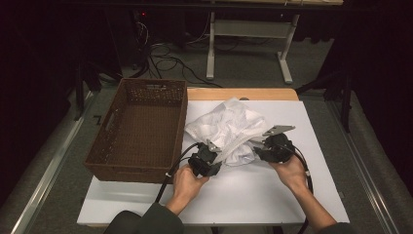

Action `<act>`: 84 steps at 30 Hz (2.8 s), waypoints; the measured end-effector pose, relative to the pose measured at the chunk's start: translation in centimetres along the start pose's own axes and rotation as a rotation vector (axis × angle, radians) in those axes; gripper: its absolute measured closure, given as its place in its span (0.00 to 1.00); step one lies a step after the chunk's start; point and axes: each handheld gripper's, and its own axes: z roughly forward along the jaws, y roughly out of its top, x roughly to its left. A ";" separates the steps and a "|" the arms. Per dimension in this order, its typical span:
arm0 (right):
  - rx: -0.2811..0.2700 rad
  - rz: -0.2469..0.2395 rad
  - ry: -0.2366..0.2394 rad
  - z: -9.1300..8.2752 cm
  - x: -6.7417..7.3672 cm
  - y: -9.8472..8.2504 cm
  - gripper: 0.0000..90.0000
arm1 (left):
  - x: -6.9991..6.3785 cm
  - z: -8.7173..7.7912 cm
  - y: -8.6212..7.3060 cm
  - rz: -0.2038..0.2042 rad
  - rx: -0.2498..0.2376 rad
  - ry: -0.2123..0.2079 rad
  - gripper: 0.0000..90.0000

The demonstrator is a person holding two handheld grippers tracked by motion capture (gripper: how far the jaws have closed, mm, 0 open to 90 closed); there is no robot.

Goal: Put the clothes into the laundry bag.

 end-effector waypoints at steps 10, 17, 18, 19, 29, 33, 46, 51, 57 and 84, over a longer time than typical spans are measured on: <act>0.103 0.125 -0.087 2.9 -3.4 -2.5 0.56 | 0.0 0.2 -0.2 -0.009 0.006 0.004 0.74; 0.154 0.134 -0.061 4.6 -3.9 -3.4 0.77 | 0.0 0.3 -0.3 0.000 0.008 -0.004 0.84; 0.156 0.128 -0.057 4.5 -3.9 -3.4 0.85 | 0.1 0.3 -0.2 0.002 0.009 -0.009 0.86; 0.158 0.116 -0.052 4.5 -3.9 -3.3 0.91 | 0.1 0.3 -0.2 0.000 0.007 -0.011 0.88; 0.135 0.065 -0.052 0.8 -3.1 -4.6 0.98 | 0.6 -1.3 -0.4 -0.007 -0.048 0.009 0.92; 0.158 0.048 -0.011 -0.5 -2.2 -6.1 0.88 | 0.9 -1.3 -0.9 -0.014 -0.031 0.001 0.92; 0.101 -0.192 0.192 1.5 6.4 -0.1 0.79 | 0.9 -0.9 -0.6 0.006 -0.010 -0.011 0.92; 0.131 -0.196 0.125 4.9 7.3 2.8 0.86 | 1.1 -1.6 -0.5 0.018 -0.010 -0.027 0.92; 0.122 -0.193 -0.004 8.2 6.6 4.7 0.91 | 0.5 -1.7 -0.7 0.046 -0.004 -0.030 0.93; 0.140 -0.173 0.005 9.8 7.1 4.6 0.97 | 0.8 -1.8 -1.2 0.036 -0.005 -0.035 0.93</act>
